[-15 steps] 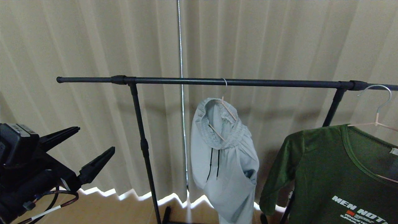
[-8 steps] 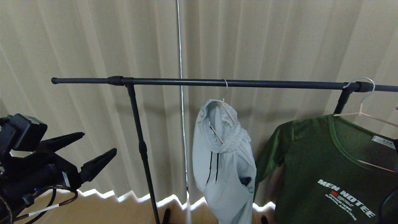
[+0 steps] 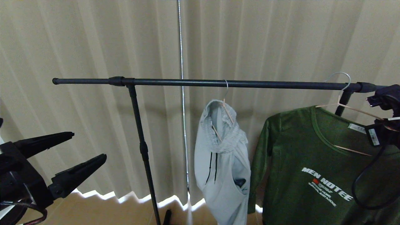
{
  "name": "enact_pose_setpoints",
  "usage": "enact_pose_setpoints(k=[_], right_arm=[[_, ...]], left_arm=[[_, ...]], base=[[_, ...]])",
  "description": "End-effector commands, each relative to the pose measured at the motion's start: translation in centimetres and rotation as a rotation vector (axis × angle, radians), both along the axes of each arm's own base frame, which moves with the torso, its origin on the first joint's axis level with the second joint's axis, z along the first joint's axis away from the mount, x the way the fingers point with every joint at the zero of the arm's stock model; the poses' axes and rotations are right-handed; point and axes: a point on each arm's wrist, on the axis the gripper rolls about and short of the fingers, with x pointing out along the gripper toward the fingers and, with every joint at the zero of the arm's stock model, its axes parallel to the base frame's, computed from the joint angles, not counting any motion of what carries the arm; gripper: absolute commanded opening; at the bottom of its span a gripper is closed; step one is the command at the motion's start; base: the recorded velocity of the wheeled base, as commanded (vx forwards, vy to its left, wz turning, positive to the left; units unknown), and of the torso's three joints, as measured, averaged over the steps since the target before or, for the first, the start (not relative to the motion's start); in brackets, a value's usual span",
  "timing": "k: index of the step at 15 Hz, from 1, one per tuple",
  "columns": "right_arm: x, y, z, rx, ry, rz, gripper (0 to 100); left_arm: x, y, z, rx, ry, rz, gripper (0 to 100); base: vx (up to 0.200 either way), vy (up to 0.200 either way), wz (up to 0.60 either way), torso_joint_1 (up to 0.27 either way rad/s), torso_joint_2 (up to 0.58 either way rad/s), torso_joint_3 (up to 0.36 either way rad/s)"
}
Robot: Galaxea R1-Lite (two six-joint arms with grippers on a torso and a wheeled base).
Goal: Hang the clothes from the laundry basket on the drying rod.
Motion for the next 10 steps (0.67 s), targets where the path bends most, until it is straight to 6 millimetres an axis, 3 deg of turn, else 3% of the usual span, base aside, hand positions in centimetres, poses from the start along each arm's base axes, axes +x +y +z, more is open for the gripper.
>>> enact_pose_setpoints(k=[1, 7, 10], right_arm=[[2.4, 0.2, -2.1, 0.004, 0.054, 0.015, 0], [4.5, 0.7, -3.9, 0.033, 0.052, 0.03, 0], [4.7, 1.3, -3.4, 0.029, 0.003, 0.044, 0]], left_arm=[[-0.2, -0.3, -0.3, 0.018, 0.001, -0.032, 100], [-0.3, -0.7, -0.8, 0.04, 0.005, -0.061, 100], [-0.4, -0.7, -0.8, 0.042, 0.006, -0.062, 100]], base=[[0.0, 0.0, 0.0, 0.0, 0.0, 0.0], [0.0, 0.0, 0.0, 0.0, 0.0, 0.0], [0.0, 0.0, 0.0, 0.0, 0.0, 0.0]])
